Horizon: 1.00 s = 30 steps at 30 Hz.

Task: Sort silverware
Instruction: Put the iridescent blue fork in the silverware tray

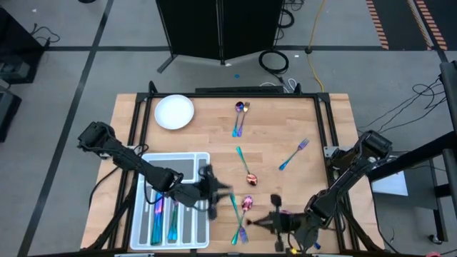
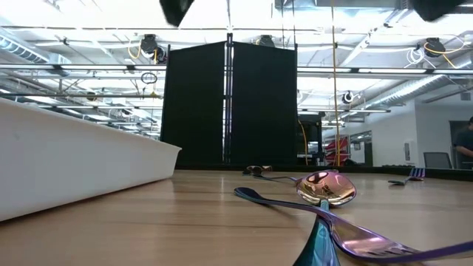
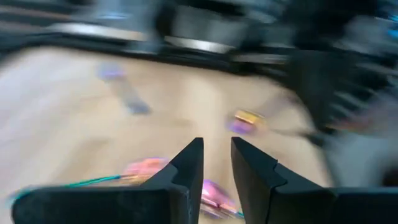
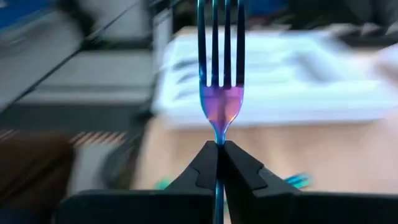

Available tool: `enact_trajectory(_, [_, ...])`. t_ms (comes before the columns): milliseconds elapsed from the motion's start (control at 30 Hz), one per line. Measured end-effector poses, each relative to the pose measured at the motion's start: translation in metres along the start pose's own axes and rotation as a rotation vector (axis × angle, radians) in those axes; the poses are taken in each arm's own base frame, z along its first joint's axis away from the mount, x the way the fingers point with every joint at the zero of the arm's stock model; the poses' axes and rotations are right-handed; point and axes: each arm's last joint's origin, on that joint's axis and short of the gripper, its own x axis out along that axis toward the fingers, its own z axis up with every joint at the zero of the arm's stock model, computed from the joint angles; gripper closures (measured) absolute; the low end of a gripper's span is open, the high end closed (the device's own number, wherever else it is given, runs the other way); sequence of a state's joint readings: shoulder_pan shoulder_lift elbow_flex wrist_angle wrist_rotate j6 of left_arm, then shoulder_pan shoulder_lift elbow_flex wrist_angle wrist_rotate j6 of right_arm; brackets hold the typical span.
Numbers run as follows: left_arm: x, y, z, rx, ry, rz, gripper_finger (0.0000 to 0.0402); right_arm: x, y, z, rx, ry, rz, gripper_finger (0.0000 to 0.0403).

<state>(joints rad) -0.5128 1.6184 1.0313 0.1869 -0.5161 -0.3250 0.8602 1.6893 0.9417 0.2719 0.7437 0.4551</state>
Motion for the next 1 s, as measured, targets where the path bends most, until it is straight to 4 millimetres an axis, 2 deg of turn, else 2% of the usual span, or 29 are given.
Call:
enact_trajectory(100, [0.000, 0.007, 0.001, -0.091, -0.056, 0.183, 0.0317, -0.009, -0.009, 0.017, -0.022, -0.110, -0.173, 0.0402])
enact_trajectory(233, [-0.001, 0.004, 0.004, -0.119, -0.082, 0.149, 0.0317, -0.020, -0.020, 0.035, -0.070, -0.225, -0.430, 0.0402])
enact_trajectory(333, [0.005, 0.002, 0.005, -0.152, -0.126, 0.130, 0.0317, -0.021, -0.031, 0.046, -0.068, -0.259, -0.538, 0.0403])
enact_trajectory(533, [0.021, -0.002, 0.010, -0.161, -0.292, 0.090, 0.0317, -0.006, -0.051, 0.055, -0.037, -0.268, -0.615, 0.0403])
enact_trajectory(833, [0.033, 0.013, 0.010, -0.184, -0.334, 0.187, 0.0317, 0.001, -0.061, 0.061, -0.018, -0.277, -0.653, 0.0403])
enact_trajectory(1000, [0.039, 0.022, 0.013, -0.180, -0.318, 0.116, 0.0317, 0.001, -0.063, 0.062, -0.035, -0.271, -0.662, 0.0403])
